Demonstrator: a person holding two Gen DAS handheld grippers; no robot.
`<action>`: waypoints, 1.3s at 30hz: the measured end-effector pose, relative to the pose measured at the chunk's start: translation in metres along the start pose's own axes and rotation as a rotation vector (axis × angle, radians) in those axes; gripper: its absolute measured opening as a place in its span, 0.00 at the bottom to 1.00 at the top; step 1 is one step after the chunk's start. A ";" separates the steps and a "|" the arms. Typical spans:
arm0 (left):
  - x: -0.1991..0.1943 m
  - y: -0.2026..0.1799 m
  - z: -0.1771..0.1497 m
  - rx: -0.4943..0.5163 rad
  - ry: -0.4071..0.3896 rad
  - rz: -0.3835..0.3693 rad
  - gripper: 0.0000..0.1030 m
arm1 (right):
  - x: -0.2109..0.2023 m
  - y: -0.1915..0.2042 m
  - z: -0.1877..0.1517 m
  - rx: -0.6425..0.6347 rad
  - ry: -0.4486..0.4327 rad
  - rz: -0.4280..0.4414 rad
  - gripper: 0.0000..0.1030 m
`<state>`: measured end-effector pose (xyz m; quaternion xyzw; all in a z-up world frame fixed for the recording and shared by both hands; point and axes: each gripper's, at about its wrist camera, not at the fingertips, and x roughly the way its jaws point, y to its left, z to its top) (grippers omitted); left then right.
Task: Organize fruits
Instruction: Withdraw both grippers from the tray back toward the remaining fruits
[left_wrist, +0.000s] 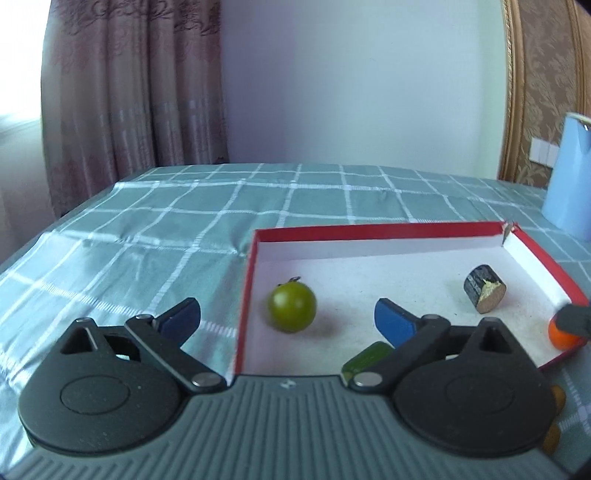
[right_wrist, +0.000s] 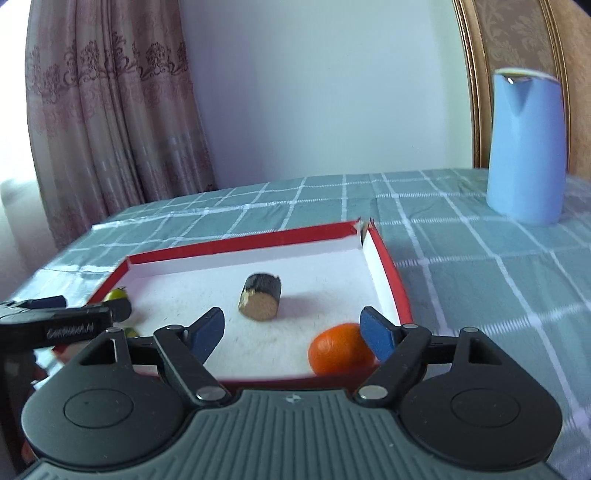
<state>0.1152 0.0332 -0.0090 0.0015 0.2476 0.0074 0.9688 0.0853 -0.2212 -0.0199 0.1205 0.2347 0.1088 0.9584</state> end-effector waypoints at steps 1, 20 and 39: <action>-0.003 0.003 -0.001 -0.012 -0.003 -0.004 0.98 | -0.004 -0.005 -0.003 0.011 0.000 0.009 0.78; -0.020 0.008 -0.018 0.005 -0.013 -0.022 1.00 | -0.024 0.007 -0.039 -0.105 0.064 0.062 0.78; -0.023 0.005 -0.021 0.021 -0.020 -0.034 1.00 | -0.042 0.013 -0.048 -0.131 0.085 0.123 0.54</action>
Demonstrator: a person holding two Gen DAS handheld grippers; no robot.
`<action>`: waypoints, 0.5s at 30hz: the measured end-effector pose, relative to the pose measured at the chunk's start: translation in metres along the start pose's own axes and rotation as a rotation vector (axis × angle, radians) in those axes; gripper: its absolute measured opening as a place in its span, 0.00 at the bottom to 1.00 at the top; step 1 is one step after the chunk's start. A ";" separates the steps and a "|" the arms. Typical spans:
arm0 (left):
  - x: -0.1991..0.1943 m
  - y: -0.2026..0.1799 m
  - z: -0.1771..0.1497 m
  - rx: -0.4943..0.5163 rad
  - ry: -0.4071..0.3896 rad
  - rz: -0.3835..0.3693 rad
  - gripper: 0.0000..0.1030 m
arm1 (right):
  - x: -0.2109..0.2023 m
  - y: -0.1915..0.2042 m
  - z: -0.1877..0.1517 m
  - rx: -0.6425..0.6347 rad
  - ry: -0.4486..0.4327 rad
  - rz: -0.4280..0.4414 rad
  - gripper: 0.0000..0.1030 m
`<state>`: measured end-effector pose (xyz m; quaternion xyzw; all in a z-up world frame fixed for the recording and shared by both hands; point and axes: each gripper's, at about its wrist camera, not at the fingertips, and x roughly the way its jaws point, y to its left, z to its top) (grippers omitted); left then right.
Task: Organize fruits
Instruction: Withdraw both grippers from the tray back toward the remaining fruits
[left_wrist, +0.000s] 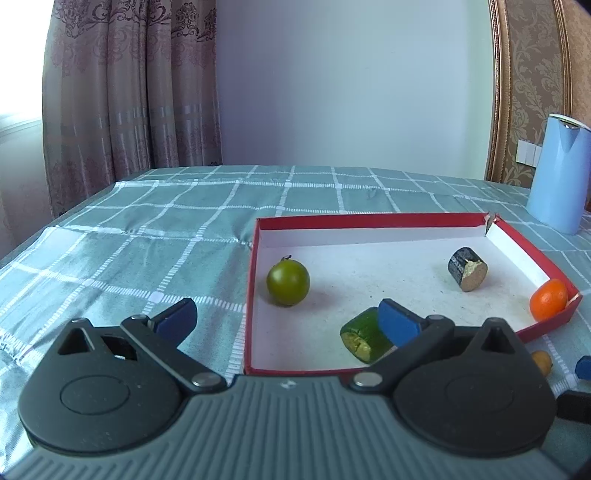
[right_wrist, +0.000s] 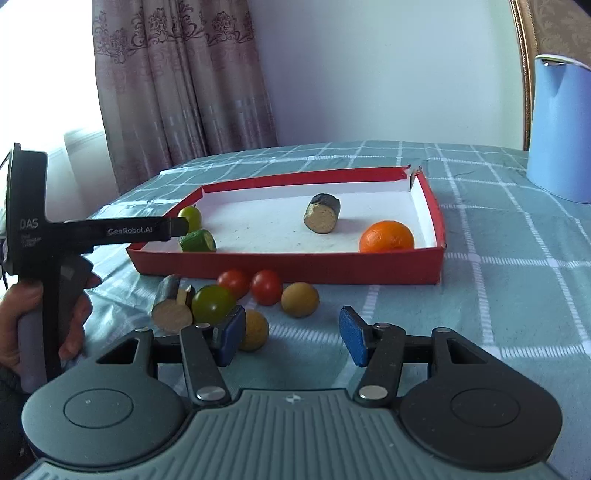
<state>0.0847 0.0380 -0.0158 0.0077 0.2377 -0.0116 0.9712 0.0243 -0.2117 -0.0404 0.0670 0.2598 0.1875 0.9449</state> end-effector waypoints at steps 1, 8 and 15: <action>0.000 0.000 0.000 0.001 -0.002 0.001 1.00 | 0.000 -0.001 0.000 0.006 0.001 0.006 0.55; 0.000 0.000 0.000 -0.001 0.000 0.000 1.00 | 0.002 0.003 -0.006 0.034 0.025 0.104 0.55; 0.001 0.000 -0.001 0.005 0.001 -0.001 1.00 | 0.022 0.030 -0.001 -0.075 0.060 0.059 0.31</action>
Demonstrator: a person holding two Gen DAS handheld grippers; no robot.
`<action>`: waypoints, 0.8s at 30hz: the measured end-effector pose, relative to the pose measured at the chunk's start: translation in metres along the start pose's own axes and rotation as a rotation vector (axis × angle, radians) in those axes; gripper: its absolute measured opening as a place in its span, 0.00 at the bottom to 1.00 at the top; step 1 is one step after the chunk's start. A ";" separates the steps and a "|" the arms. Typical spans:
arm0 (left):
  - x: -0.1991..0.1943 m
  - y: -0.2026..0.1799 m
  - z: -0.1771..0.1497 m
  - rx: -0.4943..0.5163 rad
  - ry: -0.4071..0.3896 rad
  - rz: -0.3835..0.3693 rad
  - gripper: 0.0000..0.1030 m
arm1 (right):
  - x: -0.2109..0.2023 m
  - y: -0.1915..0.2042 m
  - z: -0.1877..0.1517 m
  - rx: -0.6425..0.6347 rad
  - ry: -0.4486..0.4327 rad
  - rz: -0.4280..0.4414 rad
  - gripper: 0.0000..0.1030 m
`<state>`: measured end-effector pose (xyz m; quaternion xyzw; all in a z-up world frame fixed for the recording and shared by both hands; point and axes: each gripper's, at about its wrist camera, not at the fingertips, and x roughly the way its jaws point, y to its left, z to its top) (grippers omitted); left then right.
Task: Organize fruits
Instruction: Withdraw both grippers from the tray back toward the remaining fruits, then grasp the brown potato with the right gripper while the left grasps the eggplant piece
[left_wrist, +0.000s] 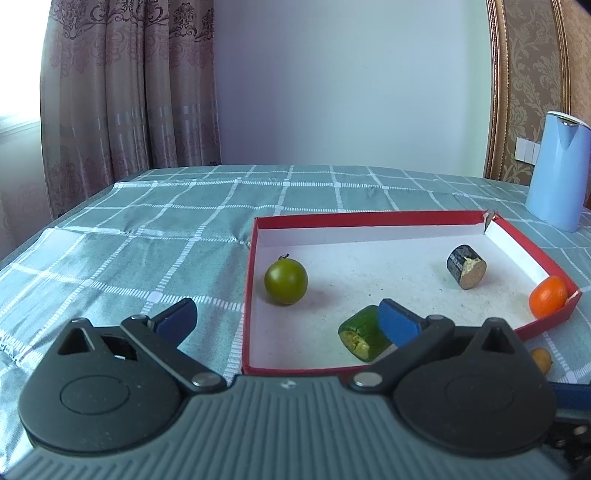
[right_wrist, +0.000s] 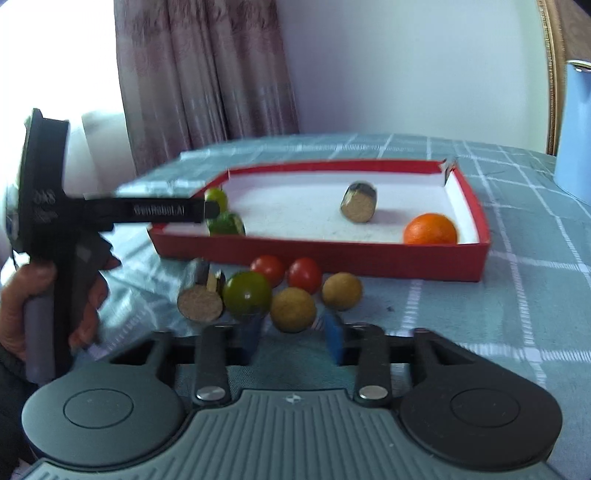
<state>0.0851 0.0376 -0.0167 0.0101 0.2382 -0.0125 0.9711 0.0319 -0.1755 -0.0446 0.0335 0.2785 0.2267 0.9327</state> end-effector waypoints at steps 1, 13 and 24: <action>0.000 0.000 0.000 0.001 0.002 0.000 1.00 | 0.001 0.002 0.001 -0.010 -0.002 0.000 0.31; -0.024 0.004 -0.011 0.000 -0.003 -0.080 1.00 | -0.018 0.001 -0.004 -0.048 -0.080 -0.111 0.28; -0.069 -0.043 -0.042 0.298 -0.109 -0.152 1.00 | -0.022 -0.035 -0.010 0.064 -0.045 -0.121 0.28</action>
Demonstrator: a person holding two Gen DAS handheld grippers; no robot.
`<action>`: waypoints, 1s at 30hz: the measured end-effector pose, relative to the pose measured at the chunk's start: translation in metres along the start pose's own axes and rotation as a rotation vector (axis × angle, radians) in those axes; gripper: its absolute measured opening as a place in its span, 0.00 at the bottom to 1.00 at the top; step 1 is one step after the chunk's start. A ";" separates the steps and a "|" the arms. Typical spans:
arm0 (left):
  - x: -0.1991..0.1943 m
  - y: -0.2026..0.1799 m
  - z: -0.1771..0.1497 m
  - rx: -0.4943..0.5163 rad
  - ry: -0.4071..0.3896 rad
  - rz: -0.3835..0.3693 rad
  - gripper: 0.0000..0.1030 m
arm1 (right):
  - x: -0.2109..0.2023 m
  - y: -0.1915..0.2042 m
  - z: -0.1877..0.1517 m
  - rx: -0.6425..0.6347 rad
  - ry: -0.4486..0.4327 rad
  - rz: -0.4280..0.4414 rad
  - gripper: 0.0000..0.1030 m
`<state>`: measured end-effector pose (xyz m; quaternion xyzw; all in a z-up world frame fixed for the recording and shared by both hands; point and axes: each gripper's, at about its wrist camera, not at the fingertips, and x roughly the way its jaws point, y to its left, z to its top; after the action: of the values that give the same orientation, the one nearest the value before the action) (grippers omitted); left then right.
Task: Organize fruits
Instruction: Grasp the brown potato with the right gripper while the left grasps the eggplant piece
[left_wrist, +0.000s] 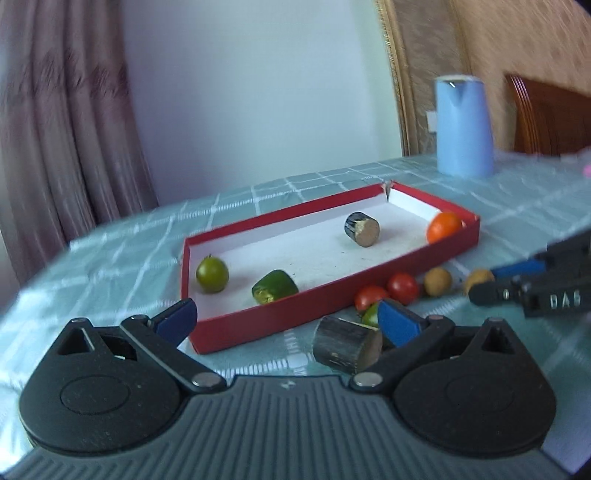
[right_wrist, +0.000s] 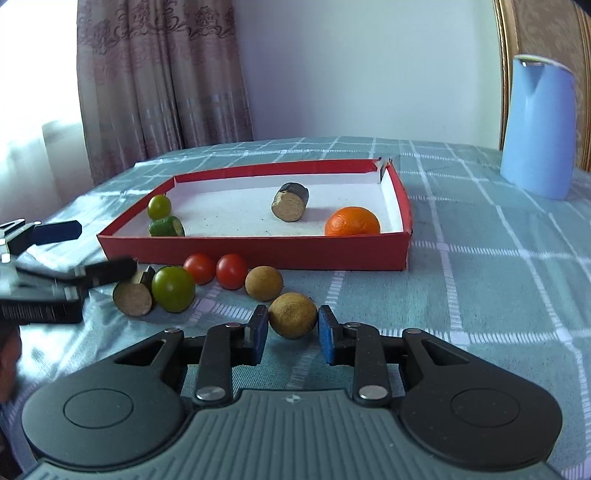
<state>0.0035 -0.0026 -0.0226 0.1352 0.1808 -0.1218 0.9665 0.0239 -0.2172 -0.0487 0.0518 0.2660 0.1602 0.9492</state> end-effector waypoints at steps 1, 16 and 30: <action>0.001 -0.004 -0.001 0.029 0.003 -0.011 1.00 | 0.000 0.002 -0.001 -0.009 -0.001 -0.005 0.27; 0.017 -0.002 -0.006 0.055 0.123 -0.278 0.50 | 0.001 -0.002 -0.001 0.008 0.002 0.008 0.27; 0.010 -0.002 -0.007 0.046 0.096 -0.232 0.48 | 0.004 0.000 -0.001 -0.001 0.020 0.013 0.27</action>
<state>0.0099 -0.0042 -0.0332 0.1412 0.2385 -0.2302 0.9328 0.0264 -0.2164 -0.0516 0.0514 0.2749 0.1670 0.9455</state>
